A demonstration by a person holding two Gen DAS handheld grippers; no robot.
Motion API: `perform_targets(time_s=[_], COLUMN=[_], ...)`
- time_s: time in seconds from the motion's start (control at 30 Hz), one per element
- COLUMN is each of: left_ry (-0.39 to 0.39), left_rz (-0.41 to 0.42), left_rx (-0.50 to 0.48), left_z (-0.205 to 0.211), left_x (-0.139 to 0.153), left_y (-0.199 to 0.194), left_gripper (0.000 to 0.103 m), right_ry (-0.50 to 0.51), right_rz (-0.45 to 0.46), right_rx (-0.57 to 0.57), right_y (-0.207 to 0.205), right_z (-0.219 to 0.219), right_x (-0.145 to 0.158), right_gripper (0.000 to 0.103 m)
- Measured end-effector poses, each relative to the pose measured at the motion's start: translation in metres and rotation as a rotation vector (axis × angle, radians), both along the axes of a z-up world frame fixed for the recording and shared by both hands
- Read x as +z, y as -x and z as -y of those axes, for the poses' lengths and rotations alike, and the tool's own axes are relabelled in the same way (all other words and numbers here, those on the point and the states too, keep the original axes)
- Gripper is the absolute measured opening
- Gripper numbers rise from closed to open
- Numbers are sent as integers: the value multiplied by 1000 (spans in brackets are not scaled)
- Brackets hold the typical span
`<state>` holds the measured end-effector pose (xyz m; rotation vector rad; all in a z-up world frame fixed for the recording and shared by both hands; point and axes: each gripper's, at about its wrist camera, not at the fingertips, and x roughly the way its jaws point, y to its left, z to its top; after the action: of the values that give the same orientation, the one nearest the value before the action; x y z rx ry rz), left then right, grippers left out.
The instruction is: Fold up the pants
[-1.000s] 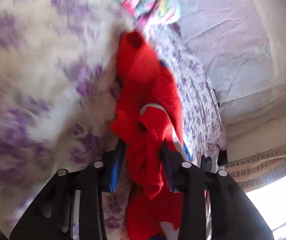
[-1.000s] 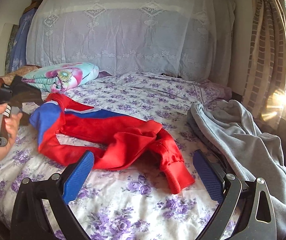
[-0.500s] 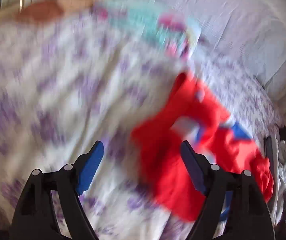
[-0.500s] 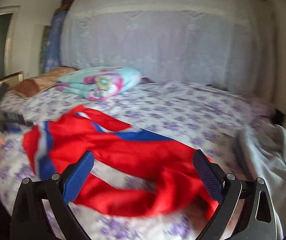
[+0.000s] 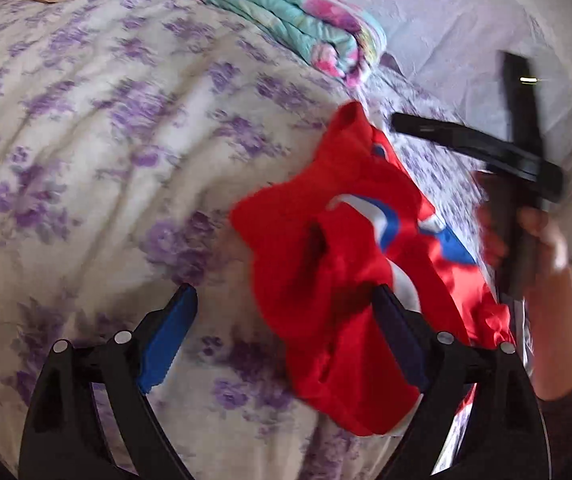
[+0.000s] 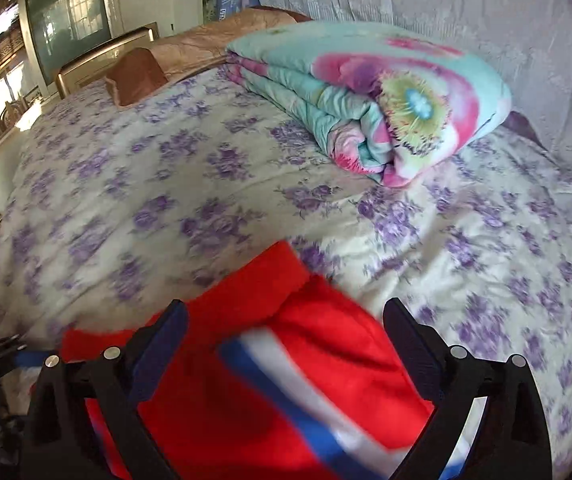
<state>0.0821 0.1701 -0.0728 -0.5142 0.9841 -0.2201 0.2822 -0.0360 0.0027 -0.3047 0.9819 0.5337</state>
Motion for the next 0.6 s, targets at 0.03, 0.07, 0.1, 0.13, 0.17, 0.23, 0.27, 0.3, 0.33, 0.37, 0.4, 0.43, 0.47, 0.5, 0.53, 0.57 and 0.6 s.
perform_targets(time_s=[0.03, 0.07, 0.1, 0.13, 0.17, 0.23, 0.27, 0.3, 0.33, 0.37, 0.4, 0.43, 0.47, 0.5, 0.53, 0.57, 0.6], left_ry=[6, 13, 9, -1, -15, -8, -9, -22, -43, -67, -109, -145, -183, -219, -231, -231, -216], left_rz=[-1, -5, 2, 19, 41, 87, 103, 129, 156, 186, 214, 218, 199, 150, 104, 70, 58], left_rx=[-3, -9, -11, -15, -21, -36, -30, -10, 18, 47, 90, 126, 156, 188, 206, 208, 214], left_z=[-1, 0, 2, 4, 7, 8, 6, 3, -1, -5, -11, -15, -20, -25, -31, -35, -40], left_x=[-1, -3, -5, -4, -2, 7, 11, 18, 26, 33, 42, 46, 44, 37, 28, 22, 20], left_y=[-2, -5, -6, -7, -7, -5, -5, -2, 0, 4, 9, 10, 7, 1, -3, -5, -2], left_gripper=[89, 90, 90, 90, 75, 32, 30, 28, 28, 27, 27, 30, 52, 71, 71, 71, 71], right_ry=[0, 1, -9, -53, -69, -57, -67, -78, -113, -151, -190, -198, -164, -64, 117, 227, 237], right_rz=[-11, -58, -129, -229, -195, -108, -43, -3, 54, 85, 121, 143, 167, 170, 148, 125, 123], right_rx=[1, -17, -24, -20, -33, -6, -7, -1, 9, 12, 12, 7, -16, -59, -105, -123, -127], right_y=[-9, -18, -27, -31, -29, -22, -18, -21, -22, -24, -26, -30, -33, -38, -43, -44, -40], right_z=[-4, -6, -7, -9, -10, -17, -20, -24, -28, -32, -38, -44, -52, -61, -71, -77, -73], right_x=[-11, -26, -41, -57, -55, -37, -21, -13, 2, 13, 22, 22, 16, 2, -22, -36, -39], right_gripper=[98, 98, 72, 56, 52, 33, 33, 33, 32, 33, 36, 60, 76, 98, 97, 93, 72])
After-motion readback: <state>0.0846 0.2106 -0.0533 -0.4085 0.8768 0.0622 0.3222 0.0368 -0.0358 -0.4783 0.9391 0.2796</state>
